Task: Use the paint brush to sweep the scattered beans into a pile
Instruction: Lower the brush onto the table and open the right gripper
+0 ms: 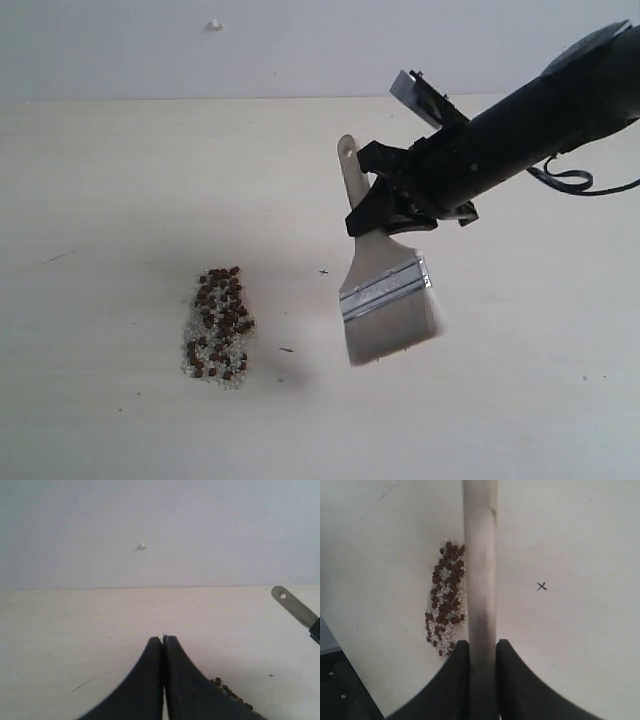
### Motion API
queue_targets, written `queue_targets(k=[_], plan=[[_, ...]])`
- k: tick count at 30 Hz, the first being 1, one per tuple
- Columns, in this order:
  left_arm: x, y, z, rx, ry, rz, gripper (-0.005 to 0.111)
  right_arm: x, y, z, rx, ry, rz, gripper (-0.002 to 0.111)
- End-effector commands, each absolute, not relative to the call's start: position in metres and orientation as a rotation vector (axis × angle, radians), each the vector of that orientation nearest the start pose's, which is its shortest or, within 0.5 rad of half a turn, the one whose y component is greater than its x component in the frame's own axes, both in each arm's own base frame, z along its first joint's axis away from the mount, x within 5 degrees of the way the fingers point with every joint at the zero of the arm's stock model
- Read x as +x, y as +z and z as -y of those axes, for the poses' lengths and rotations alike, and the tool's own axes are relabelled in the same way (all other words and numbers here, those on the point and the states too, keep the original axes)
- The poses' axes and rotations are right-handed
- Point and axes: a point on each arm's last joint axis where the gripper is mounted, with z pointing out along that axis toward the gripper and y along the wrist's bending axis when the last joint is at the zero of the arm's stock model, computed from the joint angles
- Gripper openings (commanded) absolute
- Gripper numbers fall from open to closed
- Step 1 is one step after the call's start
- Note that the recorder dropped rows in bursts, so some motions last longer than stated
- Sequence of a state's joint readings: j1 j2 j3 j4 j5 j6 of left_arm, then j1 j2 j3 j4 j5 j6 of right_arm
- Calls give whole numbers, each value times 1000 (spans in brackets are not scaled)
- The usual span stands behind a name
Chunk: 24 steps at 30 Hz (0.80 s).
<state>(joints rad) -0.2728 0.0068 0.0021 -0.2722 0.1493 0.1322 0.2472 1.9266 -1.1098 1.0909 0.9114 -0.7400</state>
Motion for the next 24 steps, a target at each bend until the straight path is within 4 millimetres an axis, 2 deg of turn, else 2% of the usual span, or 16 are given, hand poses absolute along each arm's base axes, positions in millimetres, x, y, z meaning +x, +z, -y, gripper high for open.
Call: queue_targets(k=[1,6,14,16,22,24], plan=[[53,201,19,134,-364,-1625,0,332,133,-150,-263,1238,-2800,0],[53,201,19,134,-364,-1625,0,332,113,-149,-235,1239,-2854,0],[53,201,19,134,-364,-1625,0,334,106,-145,-271,1121,-2870,0],[53,201,19,134,-364,-1625,0,339,104,-143,-242,1052,-2849,6],[53,201,19,134,-364,-1625,0,349,104,-137,-184,914,-2796,38],[53,201,19,134,-364,-1625,0,352,111,-134,-196,848,-2762,42]])
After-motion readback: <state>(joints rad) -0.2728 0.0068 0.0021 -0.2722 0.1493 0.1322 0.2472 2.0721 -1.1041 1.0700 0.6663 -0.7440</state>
